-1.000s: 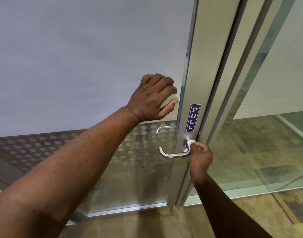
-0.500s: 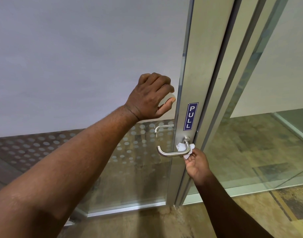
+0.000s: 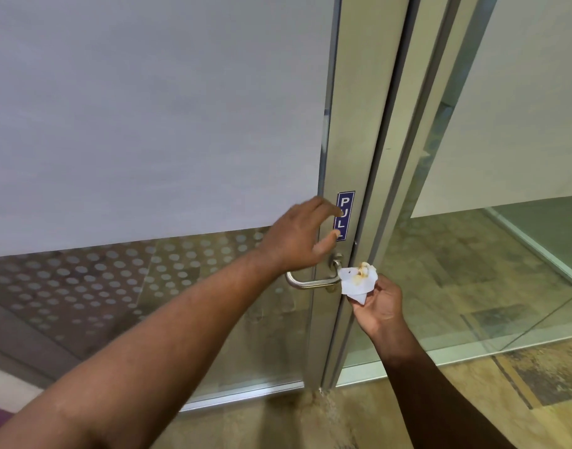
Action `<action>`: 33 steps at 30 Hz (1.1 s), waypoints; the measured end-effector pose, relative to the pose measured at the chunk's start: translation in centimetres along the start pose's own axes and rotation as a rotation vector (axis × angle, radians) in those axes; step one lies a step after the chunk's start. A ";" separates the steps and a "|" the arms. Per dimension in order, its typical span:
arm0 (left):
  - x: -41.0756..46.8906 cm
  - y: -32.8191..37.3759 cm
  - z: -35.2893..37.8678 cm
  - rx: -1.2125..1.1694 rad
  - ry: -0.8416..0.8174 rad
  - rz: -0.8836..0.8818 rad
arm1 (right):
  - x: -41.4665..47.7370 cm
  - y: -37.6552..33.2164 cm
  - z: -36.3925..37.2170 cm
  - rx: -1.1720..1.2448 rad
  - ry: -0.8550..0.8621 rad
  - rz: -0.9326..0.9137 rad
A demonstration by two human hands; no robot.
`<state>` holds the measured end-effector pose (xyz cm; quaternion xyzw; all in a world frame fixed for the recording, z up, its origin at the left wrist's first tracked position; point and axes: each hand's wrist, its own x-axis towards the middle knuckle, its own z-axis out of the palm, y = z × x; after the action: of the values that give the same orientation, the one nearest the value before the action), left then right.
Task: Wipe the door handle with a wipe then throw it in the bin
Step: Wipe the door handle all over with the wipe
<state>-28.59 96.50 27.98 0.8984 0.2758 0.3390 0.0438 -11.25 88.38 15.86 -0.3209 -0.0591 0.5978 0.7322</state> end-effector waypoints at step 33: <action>-2.0 1.0 4.6 -0.773 -0.295 -0.905 | -1.6 -0.7 2.0 -0.705 -0.154 -0.203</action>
<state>-26.39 95.07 23.53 0.6488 0.4781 0.2341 0.5438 -12.05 87.63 18.32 -0.5001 -0.3476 0.4875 0.6256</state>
